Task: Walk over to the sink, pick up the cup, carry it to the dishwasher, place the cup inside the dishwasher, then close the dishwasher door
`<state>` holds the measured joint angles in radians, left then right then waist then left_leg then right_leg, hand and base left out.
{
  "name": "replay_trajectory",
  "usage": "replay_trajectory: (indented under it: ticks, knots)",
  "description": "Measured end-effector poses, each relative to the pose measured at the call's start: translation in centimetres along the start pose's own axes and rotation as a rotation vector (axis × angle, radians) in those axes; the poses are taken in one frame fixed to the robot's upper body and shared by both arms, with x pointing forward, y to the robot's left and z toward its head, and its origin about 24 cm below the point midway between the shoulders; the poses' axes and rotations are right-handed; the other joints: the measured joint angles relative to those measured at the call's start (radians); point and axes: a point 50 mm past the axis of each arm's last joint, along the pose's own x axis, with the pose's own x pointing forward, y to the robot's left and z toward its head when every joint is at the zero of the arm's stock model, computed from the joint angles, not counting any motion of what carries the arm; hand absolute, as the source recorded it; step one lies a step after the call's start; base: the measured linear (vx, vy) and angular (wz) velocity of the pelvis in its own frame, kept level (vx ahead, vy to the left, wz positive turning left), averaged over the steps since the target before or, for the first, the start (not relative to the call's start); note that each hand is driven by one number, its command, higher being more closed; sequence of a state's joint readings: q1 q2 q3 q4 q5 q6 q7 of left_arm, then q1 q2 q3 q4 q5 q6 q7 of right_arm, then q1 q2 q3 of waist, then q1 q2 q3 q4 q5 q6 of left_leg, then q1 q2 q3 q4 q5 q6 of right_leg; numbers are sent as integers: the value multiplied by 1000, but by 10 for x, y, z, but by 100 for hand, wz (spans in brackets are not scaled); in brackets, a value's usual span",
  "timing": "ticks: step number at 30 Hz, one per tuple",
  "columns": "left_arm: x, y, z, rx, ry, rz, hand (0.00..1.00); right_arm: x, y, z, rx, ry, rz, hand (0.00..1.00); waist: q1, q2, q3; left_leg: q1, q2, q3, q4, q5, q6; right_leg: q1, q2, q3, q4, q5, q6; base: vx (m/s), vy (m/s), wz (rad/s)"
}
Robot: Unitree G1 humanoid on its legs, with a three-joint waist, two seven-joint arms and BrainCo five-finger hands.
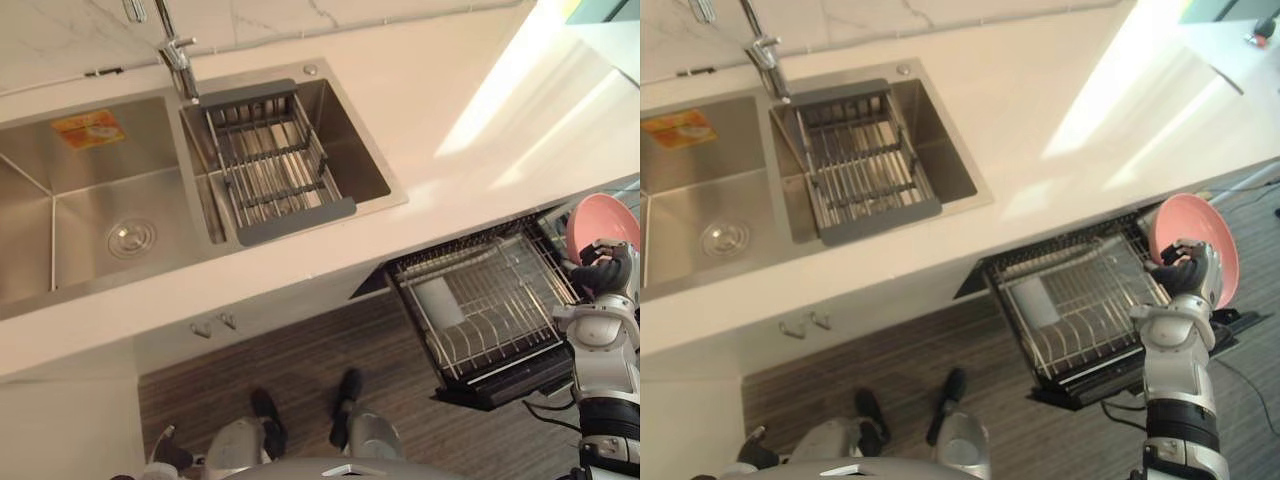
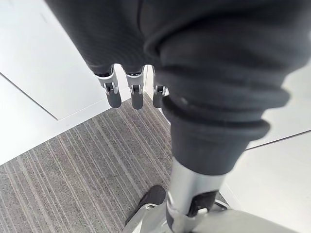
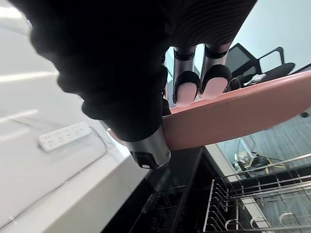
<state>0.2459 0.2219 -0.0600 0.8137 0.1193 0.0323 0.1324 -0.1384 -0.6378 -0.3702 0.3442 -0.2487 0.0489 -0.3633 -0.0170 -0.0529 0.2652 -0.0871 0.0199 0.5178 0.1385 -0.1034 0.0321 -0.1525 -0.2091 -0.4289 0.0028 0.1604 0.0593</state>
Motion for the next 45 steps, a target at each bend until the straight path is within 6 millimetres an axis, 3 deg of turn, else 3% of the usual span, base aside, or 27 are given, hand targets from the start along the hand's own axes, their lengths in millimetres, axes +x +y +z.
replay_trajectory:
  ticks: [6,15,19,25,30,35,38,39,45]
  knots:
    - [4,-1,18,-18,-58,8,0,9,-8,-1,71,55,-80,100,-1,19,67,-77,1,-26,76,-24,22,-47,-14,4,4,19,7,-35,64,1]
    - [11,-1,53,-11,-150,3,0,25,4,8,119,110,-49,100,4,48,171,-147,-10,-53,120,-42,44,-96,-32,8,16,52,12,-21,59,2]
    - [12,-4,59,-12,-164,-6,0,25,15,8,99,131,0,100,10,61,182,-162,-21,-53,119,-34,57,-114,-39,9,16,55,17,27,48,1]
    - [13,-14,72,-14,-196,-44,0,53,2,29,51,109,-7,100,17,118,216,-201,-54,-57,96,-16,76,-169,-64,27,16,78,25,16,47,-1]
    - [13,-23,82,-10,-215,-86,0,70,-13,34,-1,142,-14,100,22,173,239,-245,-76,-80,85,2,89,-211,-81,20,16,90,27,24,30,8]
    - [12,-27,85,-11,-219,-108,0,75,-17,38,-16,152,-4,100,26,196,248,-282,-83,-80,85,11,97,-246,-86,21,13,101,26,45,3,3]
    - [12,-30,86,-9,-221,-124,0,81,-30,37,-34,176,-23,100,37,216,250,-294,-89,-82,84,13,99,-266,-89,34,14,105,26,65,-6,-7]
    - [11,-32,87,-5,-223,-132,0,84,-36,38,-44,186,-29,0,35,221,251,-300,-93,-84,81,17,99,-273,-92,35,13,107,24,72,-5,-2]
    - [11,-33,87,1,-227,-139,0,84,-45,20,-42,286,-44,0,35,227,247,-303,-104,-92,64,28,100,-285,-99,38,16,109,22,59,-3,1]
